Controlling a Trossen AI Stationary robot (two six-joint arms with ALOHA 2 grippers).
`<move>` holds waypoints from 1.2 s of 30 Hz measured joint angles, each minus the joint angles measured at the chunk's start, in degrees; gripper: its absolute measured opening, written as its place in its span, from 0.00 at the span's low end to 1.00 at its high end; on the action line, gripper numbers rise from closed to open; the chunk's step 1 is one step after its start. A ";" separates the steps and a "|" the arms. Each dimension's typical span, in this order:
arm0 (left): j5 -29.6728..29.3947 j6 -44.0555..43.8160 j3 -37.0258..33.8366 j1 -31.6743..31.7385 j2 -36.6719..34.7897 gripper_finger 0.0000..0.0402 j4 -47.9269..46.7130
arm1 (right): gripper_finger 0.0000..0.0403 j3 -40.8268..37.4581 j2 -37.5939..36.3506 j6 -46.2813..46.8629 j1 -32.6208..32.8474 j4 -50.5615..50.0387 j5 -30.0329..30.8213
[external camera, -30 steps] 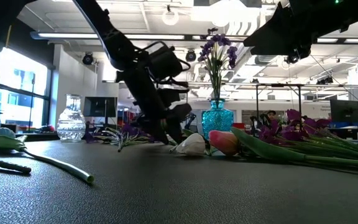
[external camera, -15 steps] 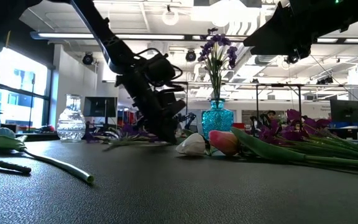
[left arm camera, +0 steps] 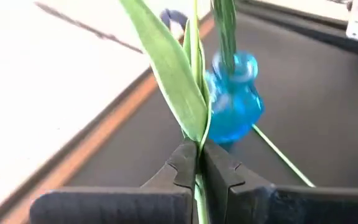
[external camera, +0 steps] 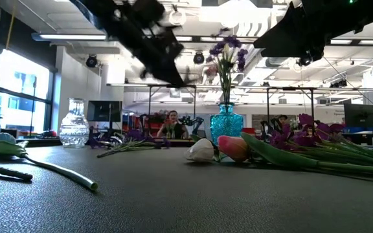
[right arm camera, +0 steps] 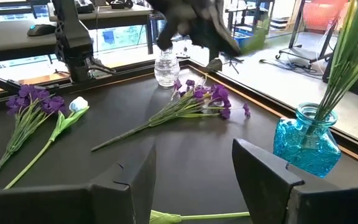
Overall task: Sort flowers into vase by color
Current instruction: Put the top pink tulip into the transparent vase
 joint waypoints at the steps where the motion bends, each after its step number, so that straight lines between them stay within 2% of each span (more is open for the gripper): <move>1: -2.29 1.50 -1.52 -0.81 -2.56 0.00 0.79 | 0.46 0.00 0.00 0.04 0.00 0.00 -0.05; 5: -8.01 4.05 -10.79 -3.27 -14.25 0.00 8.46 | 0.46 0.00 0.00 0.05 0.02 0.00 -0.43; 10: -9.43 5.31 -26.00 -3.85 -29.64 0.00 23.78 | 0.46 0.00 -0.01 -0.08 0.02 0.00 -0.64; 13: -10.42 9.46 -33.91 -3.83 -37.87 0.00 35.14 | 0.46 0.00 -0.02 -0.42 0.02 0.00 -0.64; 17: -14.44 16.22 -41.02 -3.80 -46.45 0.00 45.08 | 0.46 0.00 -0.02 -0.55 0.02 0.00 -0.64; 21: -19.36 23.27 -44.10 -3.66 -53.64 0.00 49.23 | 0.46 0.00 -0.02 -0.59 0.02 0.00 -0.55; 27: -23.88 31.18 -44.58 -3.67 -60.74 0.00 49.36 | 0.46 0.00 -0.02 -0.41 0.02 0.01 -0.40; 31: -24.90 33.04 -44.58 -2.71 -62.11 0.00 48.81 | 0.46 0.00 -0.02 -0.21 0.02 0.00 -0.40; 36: -24.86 31.14 -45.12 0.40 -61.22 0.00 47.05 | 0.46 0.00 -0.02 -0.16 0.02 0.02 -0.40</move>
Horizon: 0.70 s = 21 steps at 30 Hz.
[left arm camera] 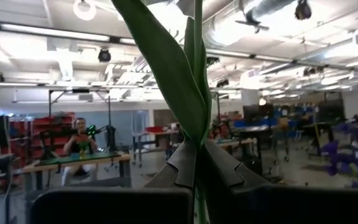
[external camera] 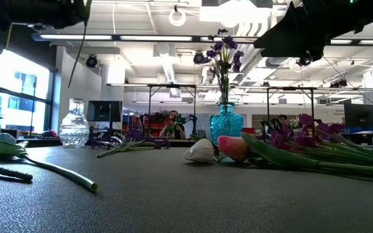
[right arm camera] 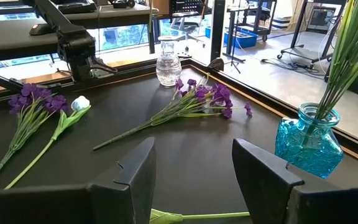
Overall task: Sort flowers into vase by color
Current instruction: Put the top pink tulip into the transparent vase
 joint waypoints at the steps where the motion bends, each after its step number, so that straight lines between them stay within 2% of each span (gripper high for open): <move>1: -0.08 -0.42 -0.48 0.93 0.31 0.00 0.10 | 0.46 0.00 0.00 0.00 0.00 0.00 0.01; 4: 0.75 -2.30 -1.61 4.23 0.81 0.00 1.05 | 0.46 0.00 0.00 -0.04 0.00 0.00 0.02; 12: 9.66 -11.59 -4.53 13.17 0.81 0.00 5.01 | 0.46 0.00 0.00 -0.23 0.00 0.00 0.04; 21: 13.58 -13.52 -4.53 21.94 2.63 0.00 5.32 | 0.46 0.00 0.00 0.07 0.00 0.45 0.04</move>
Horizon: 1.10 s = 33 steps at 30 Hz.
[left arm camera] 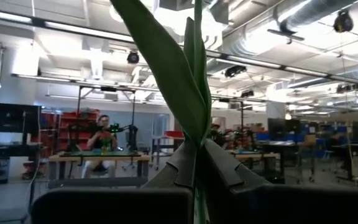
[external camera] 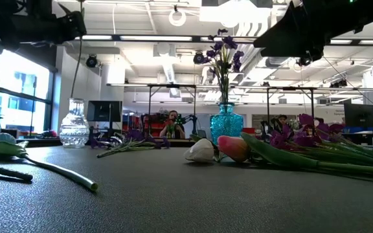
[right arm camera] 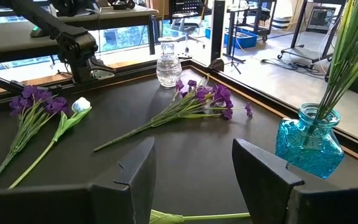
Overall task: Sort flowers into vase by color
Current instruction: Put the top pink tulip into the transparent vase
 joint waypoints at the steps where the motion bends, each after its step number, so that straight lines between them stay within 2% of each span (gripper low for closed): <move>1: 1.19 -1.07 0.00 1.17 0.56 0.00 0.01 | 0.46 0.00 0.00 -0.01 0.00 0.32 0.00; 7: 8.88 -4.71 0.00 5.48 4.75 0.00 -0.10 | 0.46 0.00 0.00 -0.03 0.00 0.82 -0.29; 15: 8.87 -6.03 -0.01 6.18 7.37 0.00 -0.13 | 0.46 0.00 0.00 0.14 0.00 0.83 -0.61; 24: 8.46 -7.87 -0.02 6.18 8.08 0.01 -4.21 | 0.46 0.00 0.00 0.14 1.85 1.31 -0.73; 29: 7.02 -7.43 -0.02 6.18 8.08 0.06 -6.05 | 0.46 0.00 0.00 0.10 2.51 1.43 0.61; 33: 7.00 -6.28 -0.02 6.18 8.06 0.15 -6.44 | 0.46 0.00 0.00 0.03 2.51 1.65 0.82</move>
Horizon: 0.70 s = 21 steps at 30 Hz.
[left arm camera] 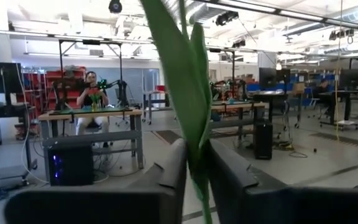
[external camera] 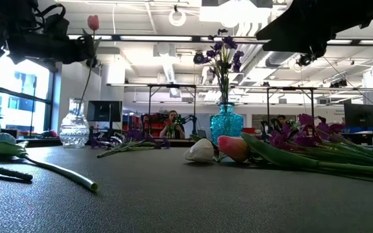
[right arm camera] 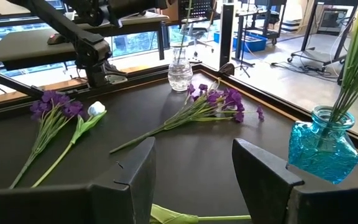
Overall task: Sort flowers into vase by color
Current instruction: Put the top pink tulip into the transparent vase, then put the pink flower into the blue vase
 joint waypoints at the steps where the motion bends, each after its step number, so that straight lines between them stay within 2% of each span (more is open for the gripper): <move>1: -0.01 0.05 0.00 0.00 0.00 0.18 -0.10 | 0.46 0.00 0.01 -0.02 0.00 0.01 0.04; 10: -0.13 0.91 0.05 -0.15 -1.08 0.45 -5.06 | 0.46 0.00 0.00 0.09 0.00 0.14 0.06; 15: -2.85 3.08 3.89 -2.04 -4.54 0.55 -14.75 | 0.46 0.00 0.00 0.11 0.00 0.60 0.05; 21: -7.79 6.68 12.63 -5.32 -8.02 0.58 -31.39 | 0.46 0.00 0.00 0.11 0.00 1.18 0.07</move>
